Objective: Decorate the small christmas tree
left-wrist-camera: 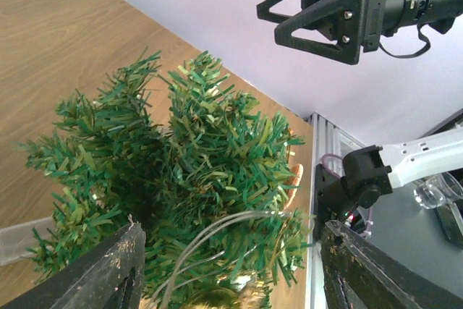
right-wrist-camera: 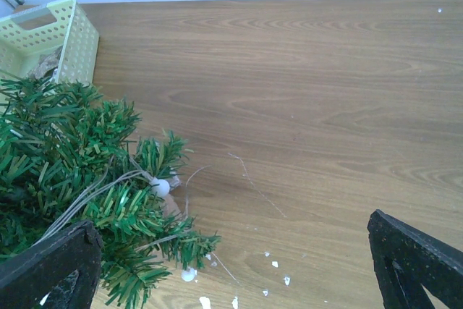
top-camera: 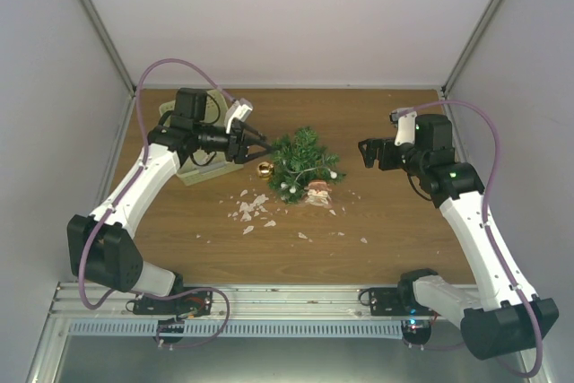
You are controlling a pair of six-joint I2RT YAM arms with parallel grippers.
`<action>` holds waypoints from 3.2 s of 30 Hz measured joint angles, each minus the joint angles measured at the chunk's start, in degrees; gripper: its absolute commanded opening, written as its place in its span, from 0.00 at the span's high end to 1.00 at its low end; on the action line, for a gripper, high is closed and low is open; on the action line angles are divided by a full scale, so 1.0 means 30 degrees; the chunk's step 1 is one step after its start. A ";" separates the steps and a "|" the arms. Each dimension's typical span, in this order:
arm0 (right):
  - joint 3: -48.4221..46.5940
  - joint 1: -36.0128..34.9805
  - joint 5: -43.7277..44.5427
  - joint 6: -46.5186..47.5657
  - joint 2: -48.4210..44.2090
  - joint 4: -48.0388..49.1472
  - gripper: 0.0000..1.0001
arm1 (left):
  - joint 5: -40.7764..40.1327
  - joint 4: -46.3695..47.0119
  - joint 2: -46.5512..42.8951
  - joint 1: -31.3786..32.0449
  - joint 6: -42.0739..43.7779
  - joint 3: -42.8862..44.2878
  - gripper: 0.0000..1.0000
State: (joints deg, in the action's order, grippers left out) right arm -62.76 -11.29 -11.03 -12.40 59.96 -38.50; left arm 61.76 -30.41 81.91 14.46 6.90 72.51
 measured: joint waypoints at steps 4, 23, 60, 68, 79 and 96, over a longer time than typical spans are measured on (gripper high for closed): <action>0.0000 0.0000 -0.0007 0.0000 0.0007 0.0000 0.00 | -0.0146 -0.0182 0.0000 -0.0291 0.0153 0.0000 0.33; 0.0000 0.0000 0.0240 0.0044 -0.0153 0.0007 0.00 | -1.0630 -0.0933 0.1260 -0.3767 0.5741 0.1151 0.21; 0.0197 0.0000 0.0634 0.0044 0.0117 0.0510 0.00 | -1.5154 -0.6156 1.1679 -0.6375 1.4171 0.6040 0.45; 0.0248 0.0000 0.0627 0.0044 0.0117 0.0568 0.00 | -1.4943 -0.6521 1.2830 -0.5982 1.4426 0.6834 0.50; 0.0357 0.0000 0.0634 0.0051 -0.0022 0.0568 0.01 | -1.4972 -0.6965 1.4032 -0.5107 1.4258 0.7883 0.75; 0.0364 0.0000 0.0641 0.0051 -0.0029 0.0576 0.00 | -1.5220 -0.6958 1.4265 -0.5100 1.3406 0.8488 1.00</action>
State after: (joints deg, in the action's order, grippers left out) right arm -61.67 -11.29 -9.10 -12.25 59.88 -36.77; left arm 16.10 -51.29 124.70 -0.84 47.11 97.97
